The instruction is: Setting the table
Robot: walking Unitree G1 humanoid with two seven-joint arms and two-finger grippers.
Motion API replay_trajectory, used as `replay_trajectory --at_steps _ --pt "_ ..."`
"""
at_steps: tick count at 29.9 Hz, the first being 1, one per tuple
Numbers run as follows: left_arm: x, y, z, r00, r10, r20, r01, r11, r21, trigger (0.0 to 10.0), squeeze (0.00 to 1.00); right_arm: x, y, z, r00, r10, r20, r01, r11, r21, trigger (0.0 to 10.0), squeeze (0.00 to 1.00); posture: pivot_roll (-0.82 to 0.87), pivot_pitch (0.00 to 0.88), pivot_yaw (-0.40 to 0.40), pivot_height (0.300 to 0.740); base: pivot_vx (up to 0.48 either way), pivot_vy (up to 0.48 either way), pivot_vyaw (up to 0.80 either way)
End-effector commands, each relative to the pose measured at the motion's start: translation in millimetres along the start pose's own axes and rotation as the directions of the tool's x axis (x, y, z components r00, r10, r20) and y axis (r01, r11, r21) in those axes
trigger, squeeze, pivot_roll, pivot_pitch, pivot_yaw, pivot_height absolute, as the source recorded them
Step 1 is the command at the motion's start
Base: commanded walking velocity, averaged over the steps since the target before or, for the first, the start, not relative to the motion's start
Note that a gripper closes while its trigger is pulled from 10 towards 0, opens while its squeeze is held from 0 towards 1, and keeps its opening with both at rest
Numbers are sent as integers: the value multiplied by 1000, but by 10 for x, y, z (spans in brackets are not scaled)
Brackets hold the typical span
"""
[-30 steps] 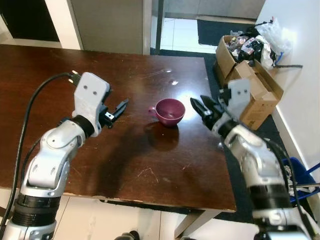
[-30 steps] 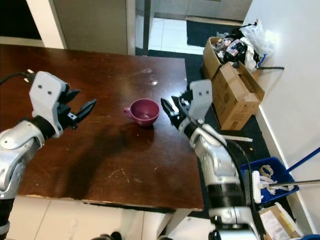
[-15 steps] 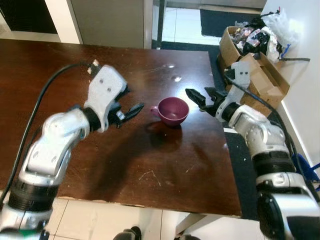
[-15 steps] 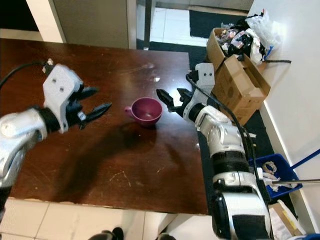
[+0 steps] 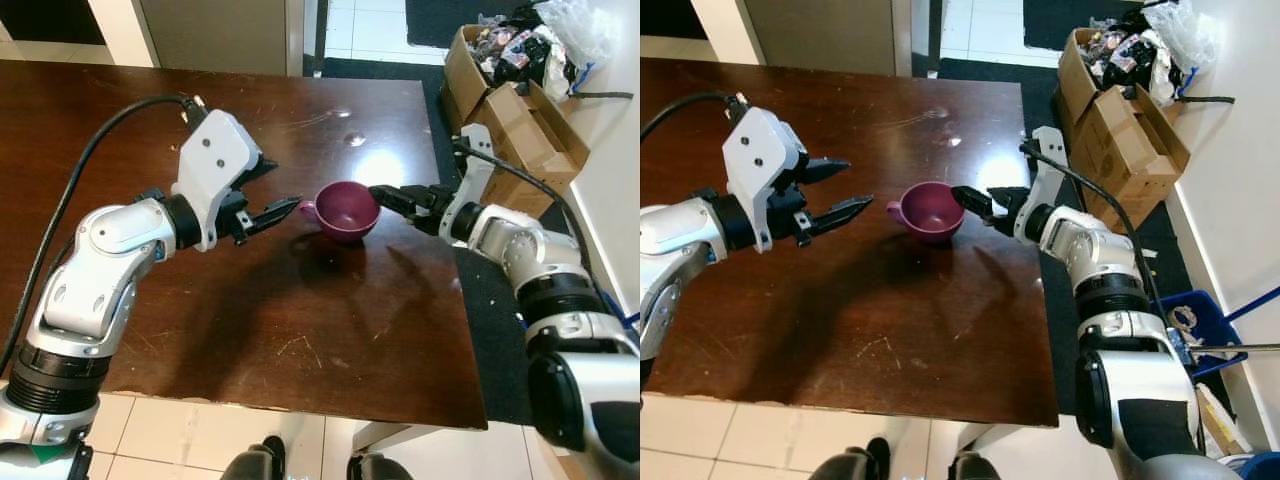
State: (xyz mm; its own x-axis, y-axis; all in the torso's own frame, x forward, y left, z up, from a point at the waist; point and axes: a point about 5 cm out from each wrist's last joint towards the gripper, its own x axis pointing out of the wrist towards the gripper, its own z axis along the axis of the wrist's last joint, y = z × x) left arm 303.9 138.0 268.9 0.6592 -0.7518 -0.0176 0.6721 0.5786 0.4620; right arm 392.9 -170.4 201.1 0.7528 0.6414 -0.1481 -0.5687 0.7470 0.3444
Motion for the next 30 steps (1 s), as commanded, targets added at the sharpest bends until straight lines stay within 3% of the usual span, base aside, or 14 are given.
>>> replay_trajectory --at_steps 1,15,16,17,30 --pt "-19 -60 -9 999 -37 -17 37 999 3 10000 0 4 -19 -59 999 0 -42 0 1000 -6 10000 0 44 138 41 740 0 0 0" --pt "-129 -102 16 999 -11 -39 11 1000 -2 10000 0 78 -25 -216 998 -3 -67 7 998 64 10000 0 102 169 25 740 0 0 0" --pt "-142 -101 9 999 -1 -46 1 1000 -6 10000 0 88 -31 -212 999 -14 -53 19 996 83 3804 0 107 171 23 740 0 0 0" --pt "-148 -103 4 999 5 -48 -5 1000 -9 10000 0 93 -28 -204 999 -11 -43 15 996 92 0 0 109 172 19 740 0 0 0" --pt "-131 -116 -32 997 51 -55 -52 998 -22 10000 0 114 2 -135 998 35 54 -44 983 177 0 0 112 137 9 740 0 0 0"
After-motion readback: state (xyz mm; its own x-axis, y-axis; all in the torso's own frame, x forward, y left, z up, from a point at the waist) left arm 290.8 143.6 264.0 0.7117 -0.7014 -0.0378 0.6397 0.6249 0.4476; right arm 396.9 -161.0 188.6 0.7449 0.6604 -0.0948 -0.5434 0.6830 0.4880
